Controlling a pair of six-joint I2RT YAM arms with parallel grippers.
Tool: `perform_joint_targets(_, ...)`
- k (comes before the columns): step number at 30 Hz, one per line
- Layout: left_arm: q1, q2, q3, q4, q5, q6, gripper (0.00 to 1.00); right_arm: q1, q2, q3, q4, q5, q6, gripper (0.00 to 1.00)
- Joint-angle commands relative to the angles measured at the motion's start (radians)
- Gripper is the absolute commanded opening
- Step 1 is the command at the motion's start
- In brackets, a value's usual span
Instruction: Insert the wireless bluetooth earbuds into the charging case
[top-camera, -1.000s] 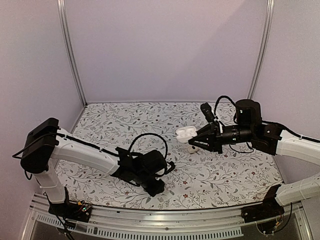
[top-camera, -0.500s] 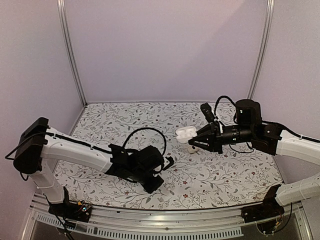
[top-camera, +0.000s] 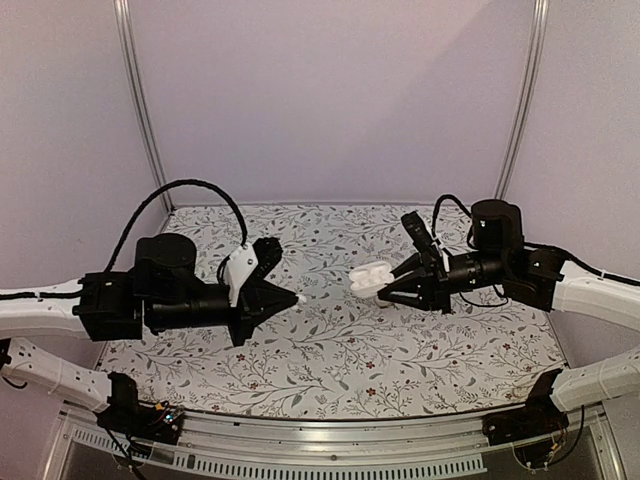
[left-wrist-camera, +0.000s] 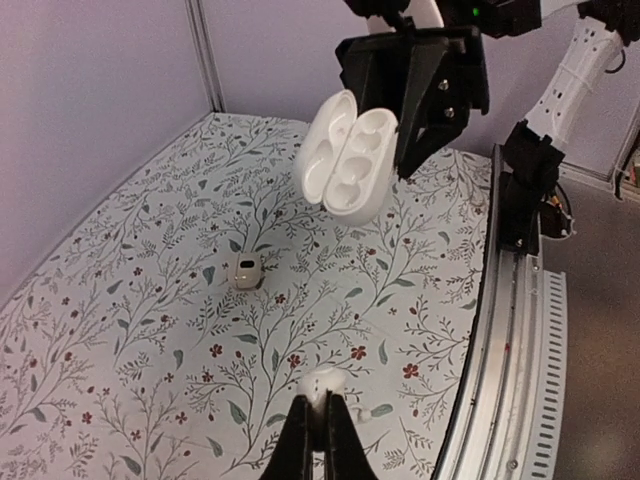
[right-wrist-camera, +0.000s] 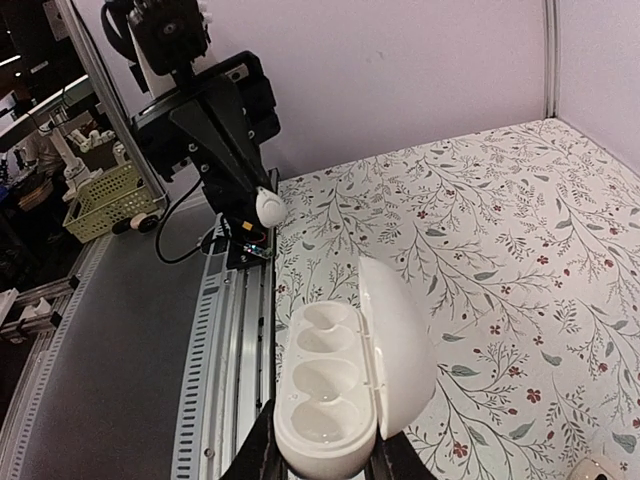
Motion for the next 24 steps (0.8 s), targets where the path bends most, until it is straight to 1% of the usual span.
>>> perform_joint_targets(1, -0.022, -0.020, 0.035, 0.061, 0.028, 0.186, 0.00, 0.021, 0.011, -0.005, 0.024, -0.097, -0.027, 0.00)
perform_joint_targets(5, -0.031, 0.047, 0.119, 0.018, 0.086, 0.287, 0.00, 0.065, 0.032, 0.013, -0.003, -0.122, -0.074, 0.00)
perform_joint_targets(10, -0.058, 0.104, 0.174, 0.024, 0.129, 0.345, 0.00, 0.114, 0.048, 0.033, -0.054, -0.053, -0.124, 0.00)
perform_joint_targets(18, -0.082, 0.162, 0.202, 0.029, 0.183, 0.359, 0.00, 0.131, 0.041, 0.030, -0.046, -0.021, -0.139, 0.00)
perform_joint_targets(24, -0.086, 0.213, 0.230, 0.018, 0.137, 0.345, 0.00, 0.135, 0.036, 0.031, -0.045, -0.011, -0.140, 0.00)
